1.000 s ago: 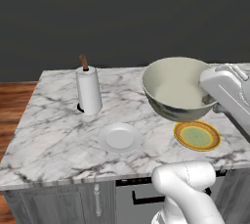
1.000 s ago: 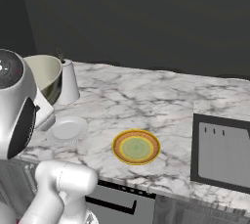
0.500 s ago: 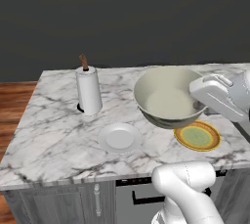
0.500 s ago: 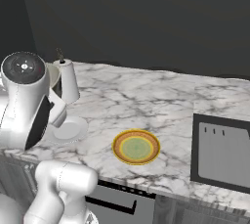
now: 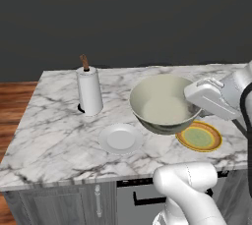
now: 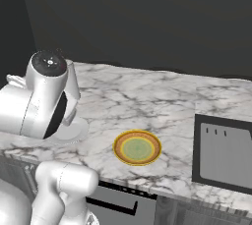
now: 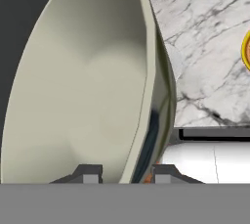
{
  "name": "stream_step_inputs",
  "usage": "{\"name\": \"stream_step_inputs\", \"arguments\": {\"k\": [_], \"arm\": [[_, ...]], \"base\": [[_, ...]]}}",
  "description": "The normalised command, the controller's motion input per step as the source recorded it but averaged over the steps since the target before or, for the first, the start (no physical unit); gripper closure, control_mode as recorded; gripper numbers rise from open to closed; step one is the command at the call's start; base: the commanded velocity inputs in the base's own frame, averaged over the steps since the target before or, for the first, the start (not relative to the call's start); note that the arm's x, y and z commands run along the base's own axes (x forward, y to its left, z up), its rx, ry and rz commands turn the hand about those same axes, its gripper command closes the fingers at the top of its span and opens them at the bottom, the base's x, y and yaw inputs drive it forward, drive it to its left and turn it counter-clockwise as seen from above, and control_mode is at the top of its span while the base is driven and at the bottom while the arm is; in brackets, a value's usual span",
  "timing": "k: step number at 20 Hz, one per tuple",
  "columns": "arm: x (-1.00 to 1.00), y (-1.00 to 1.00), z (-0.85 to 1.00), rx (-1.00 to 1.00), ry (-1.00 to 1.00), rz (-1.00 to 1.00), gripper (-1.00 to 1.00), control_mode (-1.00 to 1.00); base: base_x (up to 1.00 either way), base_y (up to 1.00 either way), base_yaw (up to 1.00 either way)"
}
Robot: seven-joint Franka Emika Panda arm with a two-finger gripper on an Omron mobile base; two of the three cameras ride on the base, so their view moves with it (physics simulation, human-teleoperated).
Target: Move the bowls from the cabinet to the plates on the dining table.
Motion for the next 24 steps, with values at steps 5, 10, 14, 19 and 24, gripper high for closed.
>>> {"name": "stream_step_inputs", "arguments": {"k": [5,10,14,19,24], "arm": [[0.15,0.05,-0.33,0.00,0.00,0.08,1.00,-1.00],[0.21,0.07,-0.28,0.00,0.01,0.05,1.00,-1.00],[0.24,0.06,-0.25,0.00,0.04,0.04,1.00,-1.00],[0.23,0.05,-0.26,0.00,0.08,0.03,1.00,-1.00],[0.25,0.08,-0.31,0.03,0.04,0.03,1.00,-1.00]], "base": [[0.00,0.00,0.00],[0.00,0.00,0.00],[0.00,0.00,0.00],[0.00,0.00,0.00],[0.00,0.00,0.00]]}}
